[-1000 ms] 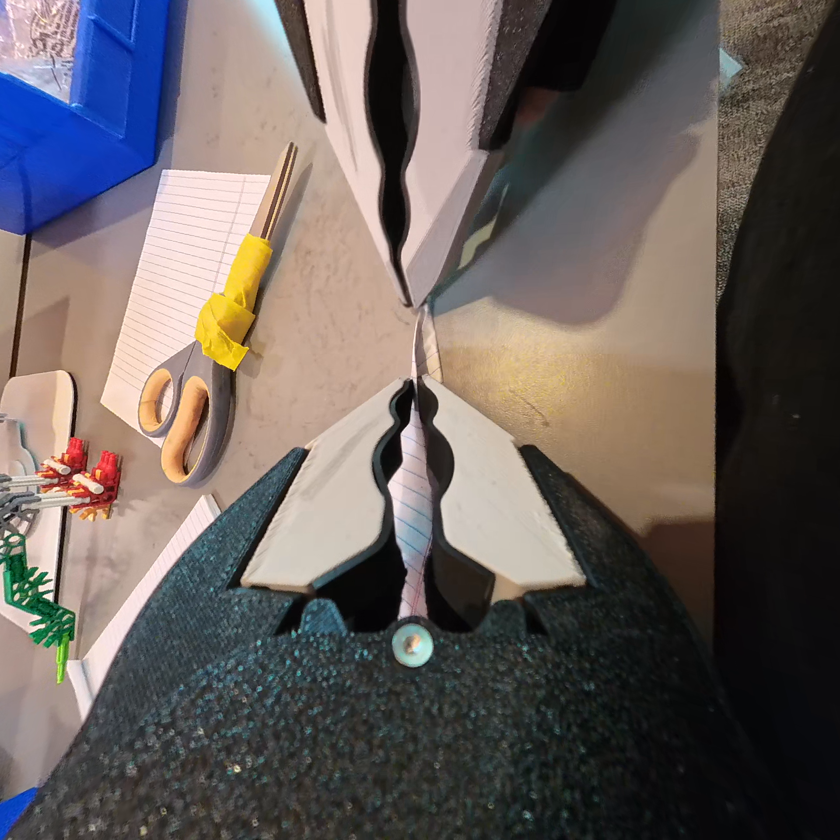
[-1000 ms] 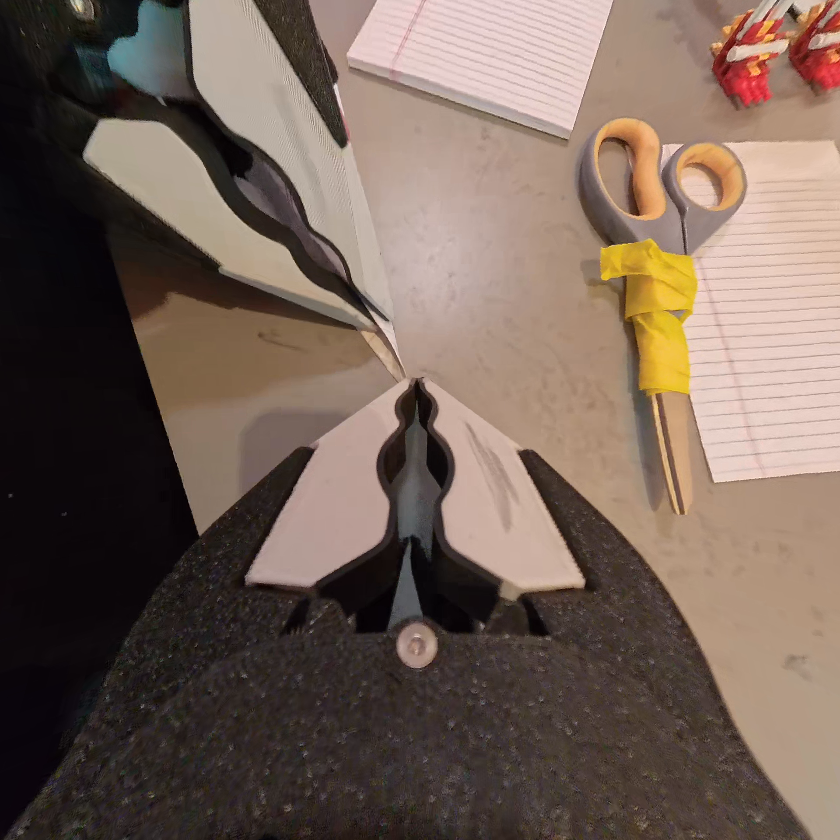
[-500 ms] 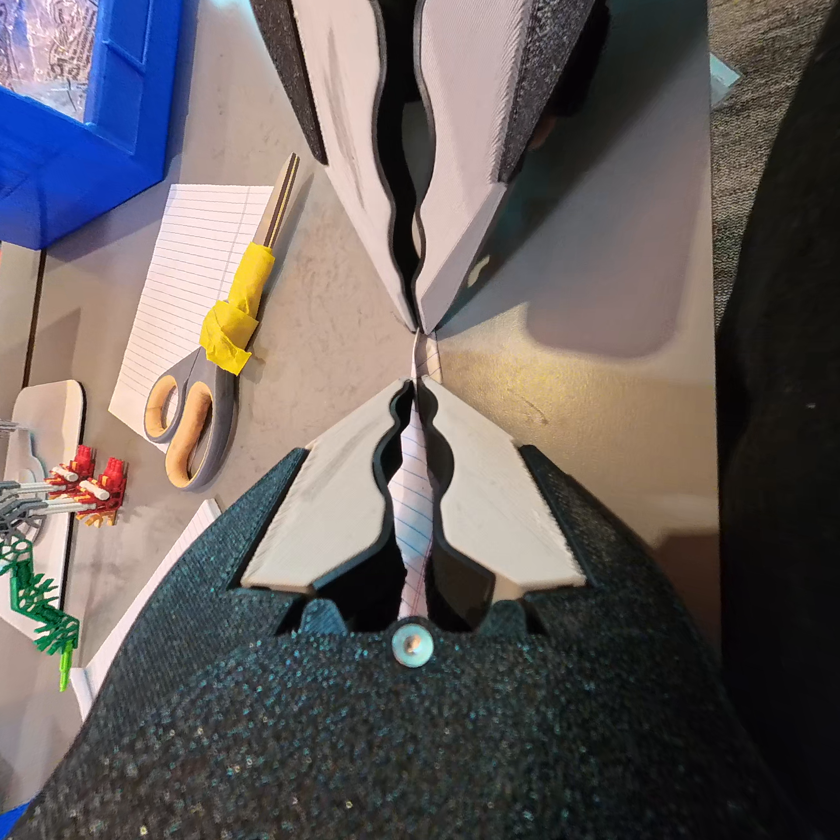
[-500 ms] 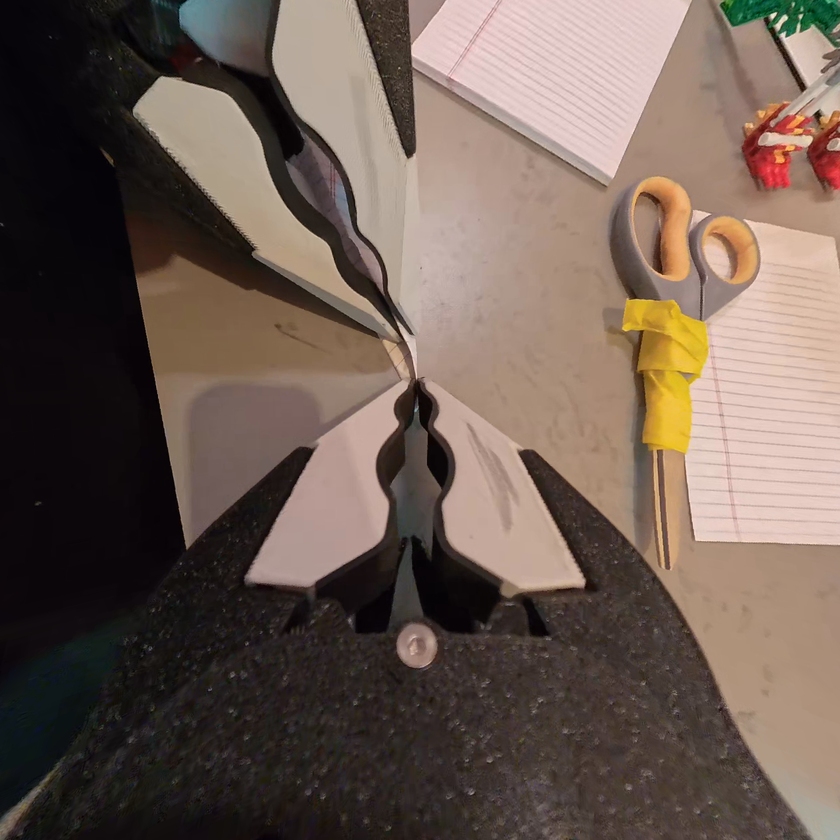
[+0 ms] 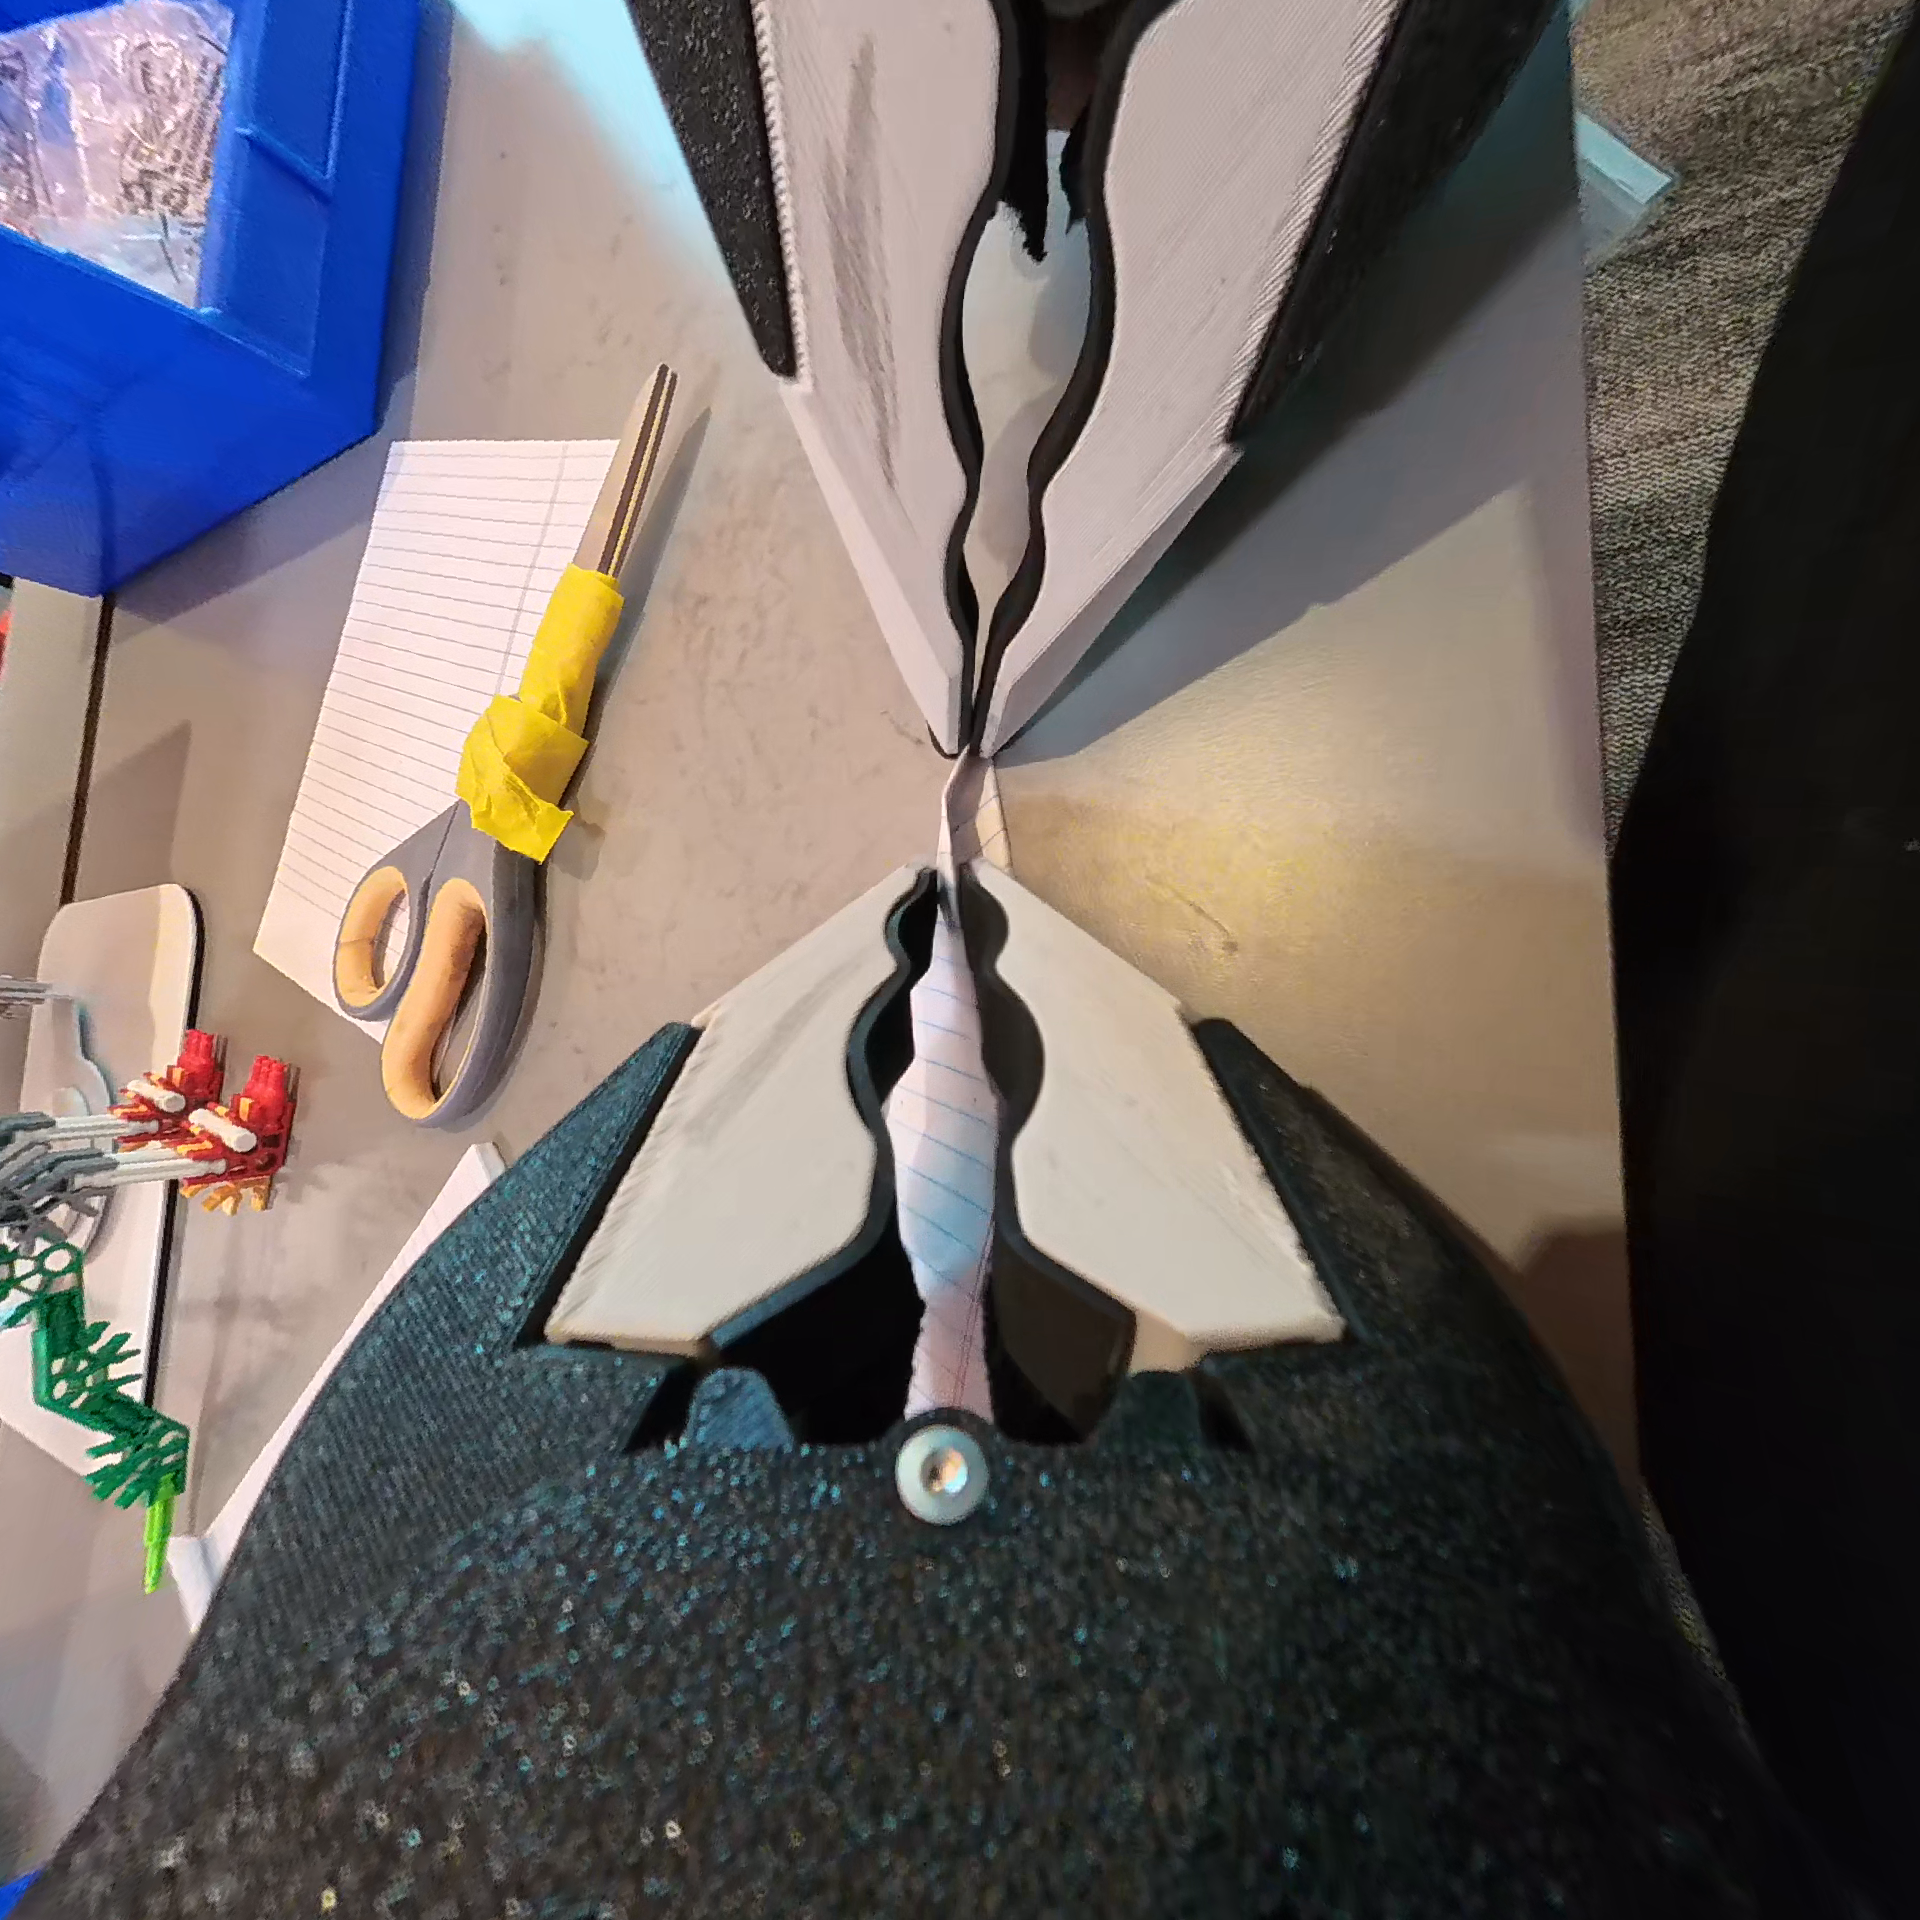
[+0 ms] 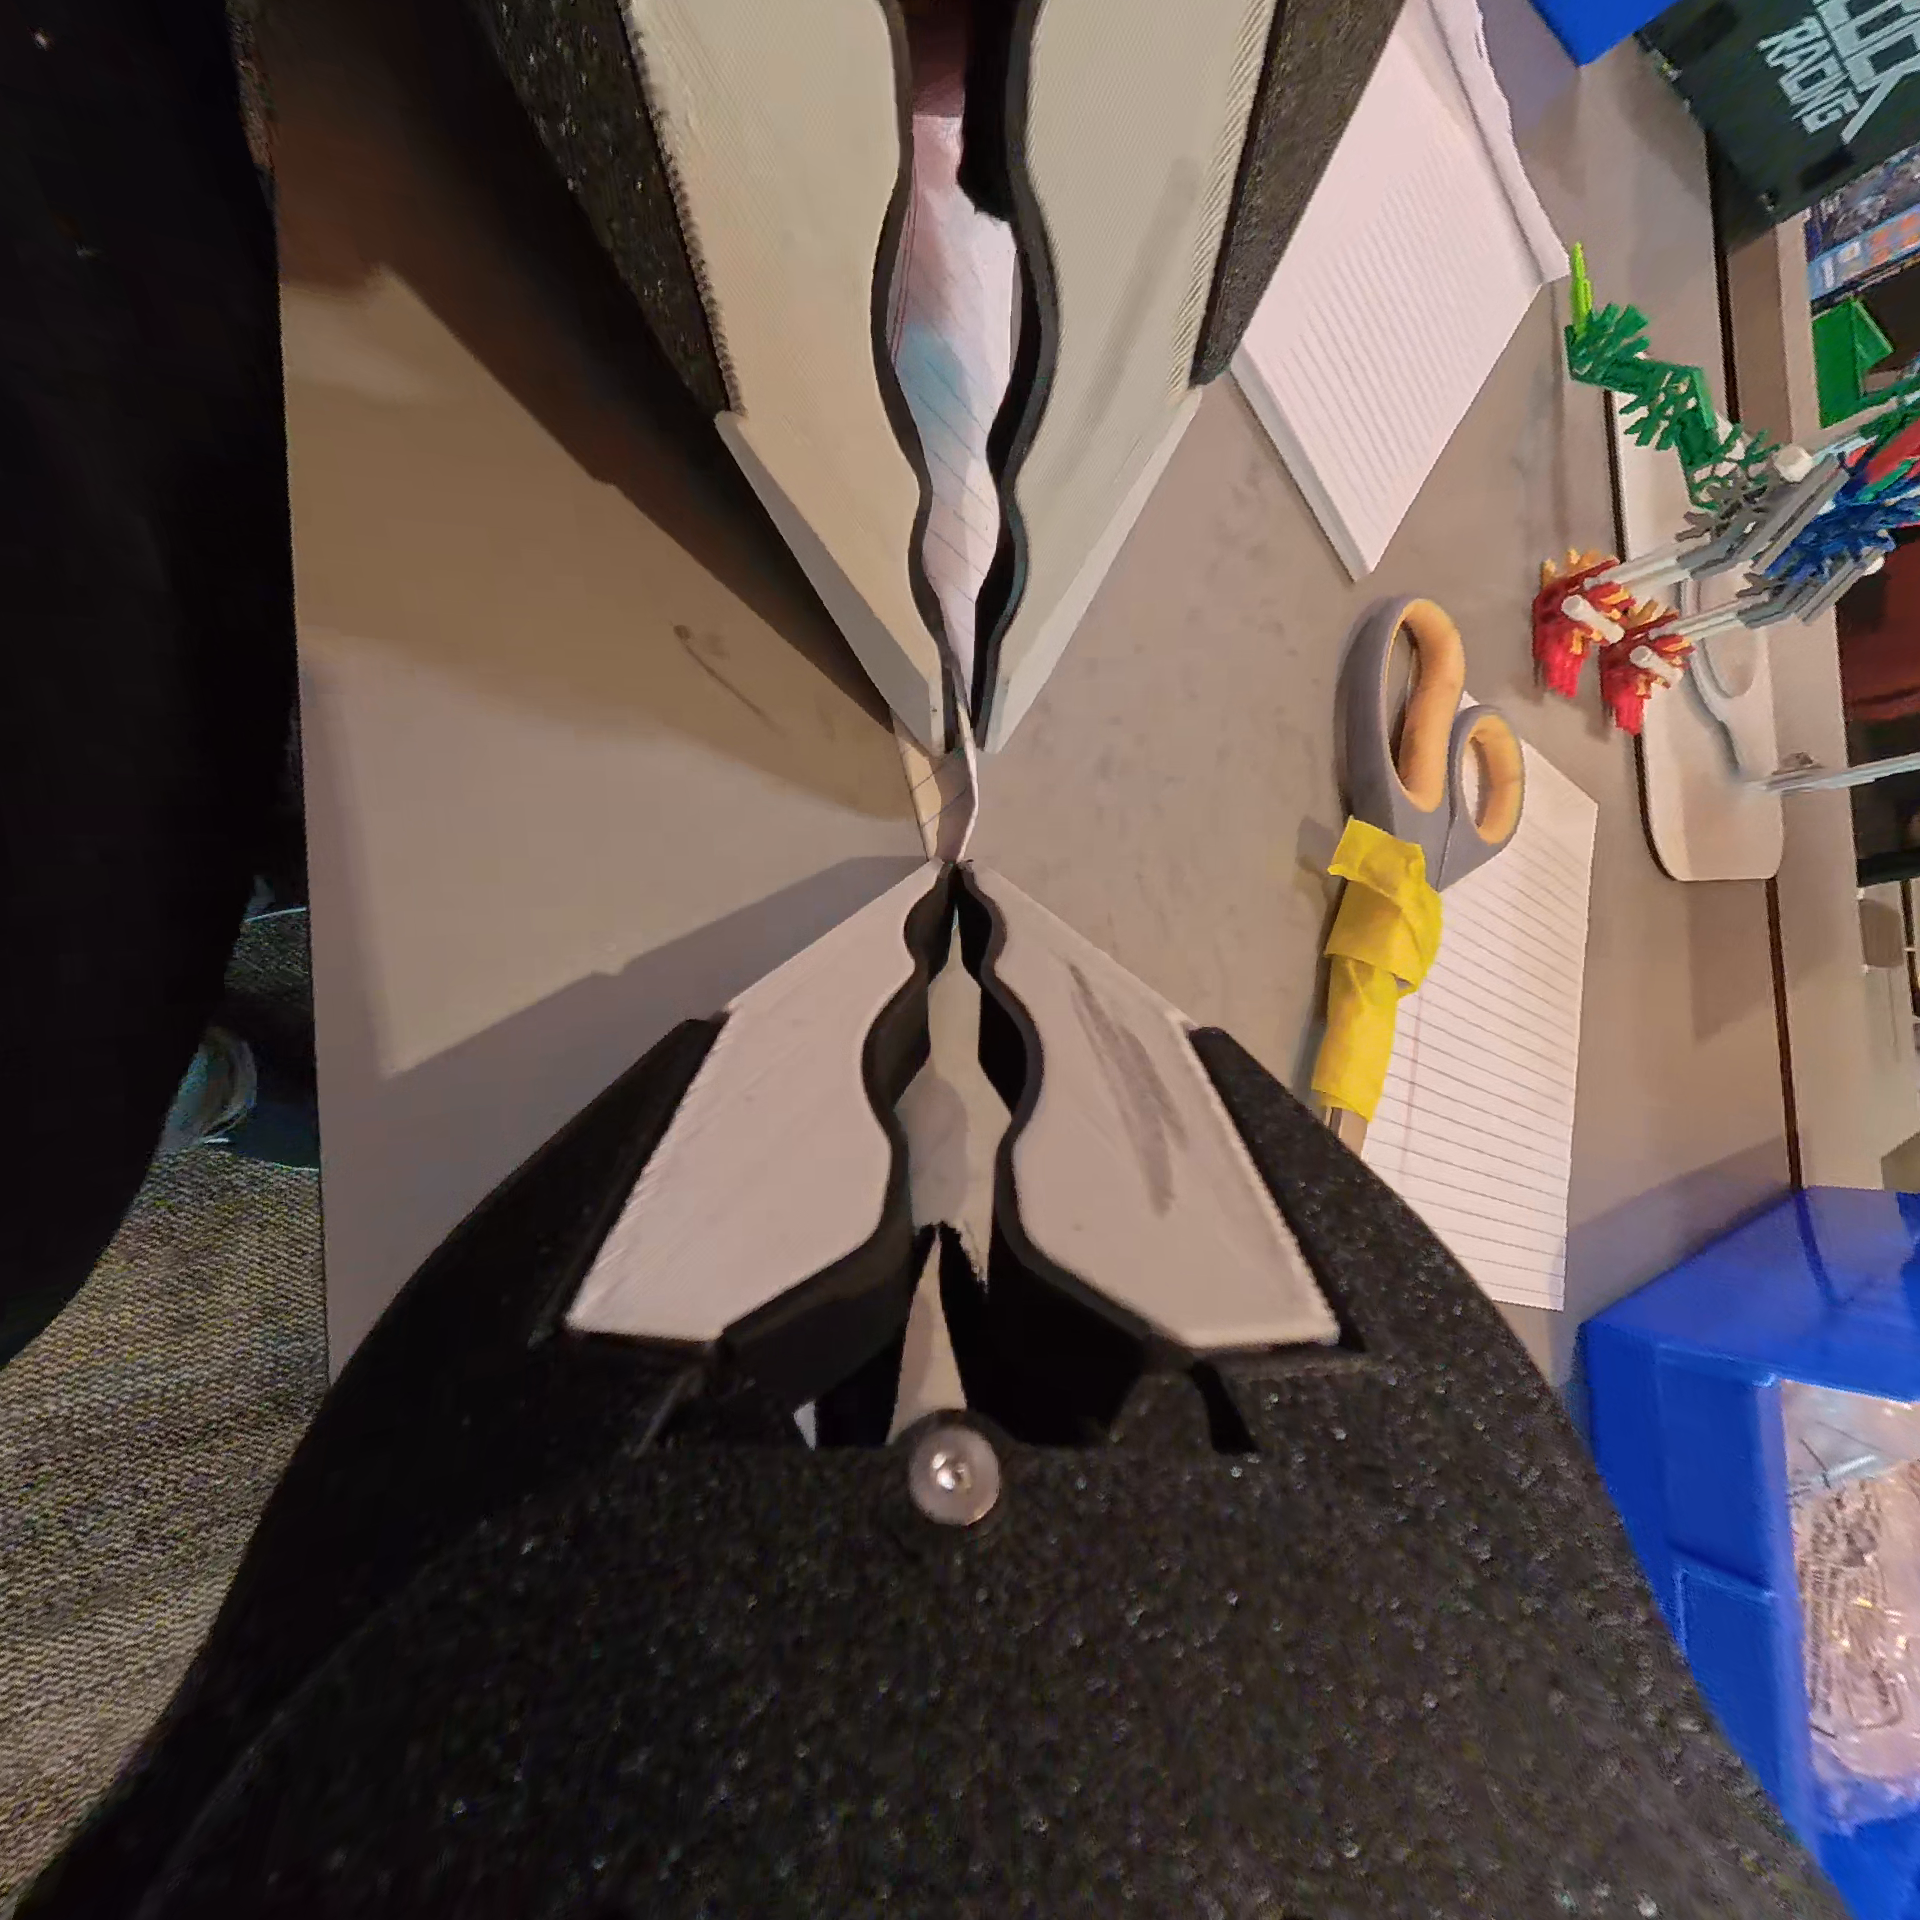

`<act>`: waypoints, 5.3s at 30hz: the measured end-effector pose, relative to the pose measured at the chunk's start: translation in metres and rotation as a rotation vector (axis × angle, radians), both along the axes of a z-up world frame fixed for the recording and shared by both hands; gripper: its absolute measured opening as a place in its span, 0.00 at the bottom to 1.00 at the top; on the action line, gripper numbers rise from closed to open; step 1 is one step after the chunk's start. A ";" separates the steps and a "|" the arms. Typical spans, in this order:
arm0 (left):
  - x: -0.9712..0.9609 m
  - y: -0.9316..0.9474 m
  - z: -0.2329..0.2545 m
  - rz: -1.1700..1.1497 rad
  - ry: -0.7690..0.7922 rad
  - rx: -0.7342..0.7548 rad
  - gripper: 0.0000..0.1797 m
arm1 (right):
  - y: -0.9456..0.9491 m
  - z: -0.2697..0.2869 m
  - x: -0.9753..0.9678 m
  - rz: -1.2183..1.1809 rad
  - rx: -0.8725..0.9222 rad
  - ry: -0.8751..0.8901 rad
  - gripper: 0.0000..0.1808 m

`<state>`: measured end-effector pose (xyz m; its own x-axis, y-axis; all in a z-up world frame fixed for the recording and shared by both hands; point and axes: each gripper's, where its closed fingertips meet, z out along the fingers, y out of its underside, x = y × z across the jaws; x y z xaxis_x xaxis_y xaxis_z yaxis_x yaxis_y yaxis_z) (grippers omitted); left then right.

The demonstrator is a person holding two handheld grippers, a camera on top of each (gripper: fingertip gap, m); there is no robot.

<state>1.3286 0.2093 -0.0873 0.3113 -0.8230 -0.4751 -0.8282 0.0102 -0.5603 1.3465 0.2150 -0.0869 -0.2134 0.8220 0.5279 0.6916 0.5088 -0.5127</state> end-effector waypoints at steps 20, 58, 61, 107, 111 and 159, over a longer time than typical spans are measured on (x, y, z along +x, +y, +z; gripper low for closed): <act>-0.004 -0.024 -0.001 -0.089 0.006 -0.071 0.01 | 0.001 0.000 -0.001 -0.017 -0.122 0.004 0.00; -0.003 -0.028 -0.002 -0.093 -0.052 -0.072 0.00 | -0.008 -0.002 -0.006 -0.175 -0.696 0.029 0.00; -0.002 -0.027 -0.003 -0.090 -0.051 -0.078 0.00 | -0.007 0.000 -0.006 -0.191 -0.706 0.041 0.00; -0.017 -0.027 0.004 0.015 -0.082 -0.131 0.02 | -0.016 -0.001 -0.013 -0.098 -0.596 -0.017 0.00; -0.044 -0.029 0.017 0.107 -0.100 -0.144 0.08 | -0.016 -0.001 -0.012 -0.099 -0.588 -0.009 0.00; -0.003 -0.004 0.001 0.438 -0.071 -0.199 0.00 | -0.016 -0.001 -0.012 -0.107 -0.643 0.026 0.00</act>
<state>1.3259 0.2057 -0.0861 0.6747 -0.6800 -0.2871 -0.6904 -0.4438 -0.5712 1.3344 0.1994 -0.0880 -0.1065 0.9916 -0.0729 0.7047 0.0235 -0.7091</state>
